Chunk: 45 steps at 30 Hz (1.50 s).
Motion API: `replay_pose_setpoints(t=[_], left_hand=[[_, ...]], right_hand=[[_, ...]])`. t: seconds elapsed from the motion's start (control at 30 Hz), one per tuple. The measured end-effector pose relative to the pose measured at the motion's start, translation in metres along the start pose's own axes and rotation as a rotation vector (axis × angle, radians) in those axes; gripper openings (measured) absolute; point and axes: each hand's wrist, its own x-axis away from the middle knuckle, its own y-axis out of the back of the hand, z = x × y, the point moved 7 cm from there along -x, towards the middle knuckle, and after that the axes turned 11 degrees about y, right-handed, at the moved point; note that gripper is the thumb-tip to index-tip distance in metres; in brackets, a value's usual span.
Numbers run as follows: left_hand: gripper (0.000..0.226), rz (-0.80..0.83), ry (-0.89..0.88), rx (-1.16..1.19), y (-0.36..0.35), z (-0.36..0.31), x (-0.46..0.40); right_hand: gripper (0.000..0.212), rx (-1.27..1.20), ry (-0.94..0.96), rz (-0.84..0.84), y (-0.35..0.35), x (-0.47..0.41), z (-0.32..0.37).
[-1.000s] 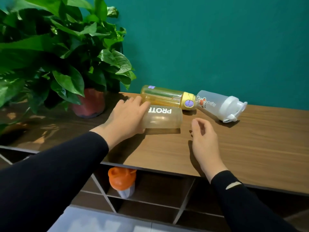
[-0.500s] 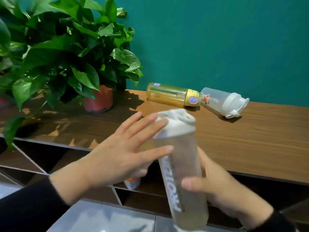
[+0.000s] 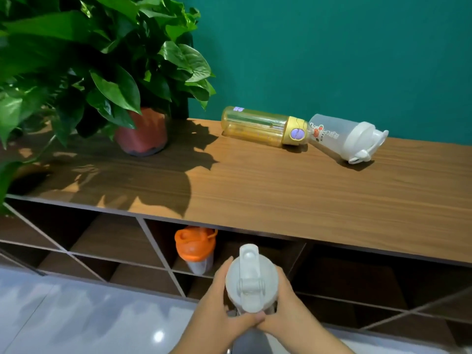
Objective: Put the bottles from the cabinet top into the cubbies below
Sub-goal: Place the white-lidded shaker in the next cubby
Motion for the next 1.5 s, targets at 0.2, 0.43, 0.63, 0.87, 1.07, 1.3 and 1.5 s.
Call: replay_pose_setpoints(t=[0.2,0.43,0.63,0.87,1.07,1.3,1.5], left_hand=[[0.06,-0.093,0.005,-0.134,0.01,0.004,-0.05],[0.058,-0.165,0.136,-0.094,0.008,0.02,-0.079],[0.086,-0.139,0.116,-0.026,-0.004,0.012,-0.078],[0.07,-0.17,0.173,-0.058,-0.004,0.016,-0.071],[0.038,-0.308,-0.172,-0.572,0.008,-0.029,-0.016],[0.033,-0.382,-0.716,-0.561,0.004,-0.169,-0.009],[0.057,-0.329,-0.254,-0.933,-0.018,-0.184,-0.127]], right_hand=[[0.069,0.001,-0.164,-0.171,0.01,-0.036,-0.037],[0.048,0.078,-0.274,-0.239,0.02,-0.058,-0.058],[0.031,0.148,-0.368,-0.192,0.024,-0.065,-0.068],[0.071,0.045,-0.285,-0.203,0.024,-0.049,-0.05],[0.035,0.315,-0.151,0.03,0.033,0.005,0.003],[0.014,0.343,0.348,-0.705,0.189,0.046,0.101],[0.096,0.298,0.008,-0.847,0.284,-0.016,0.037]])
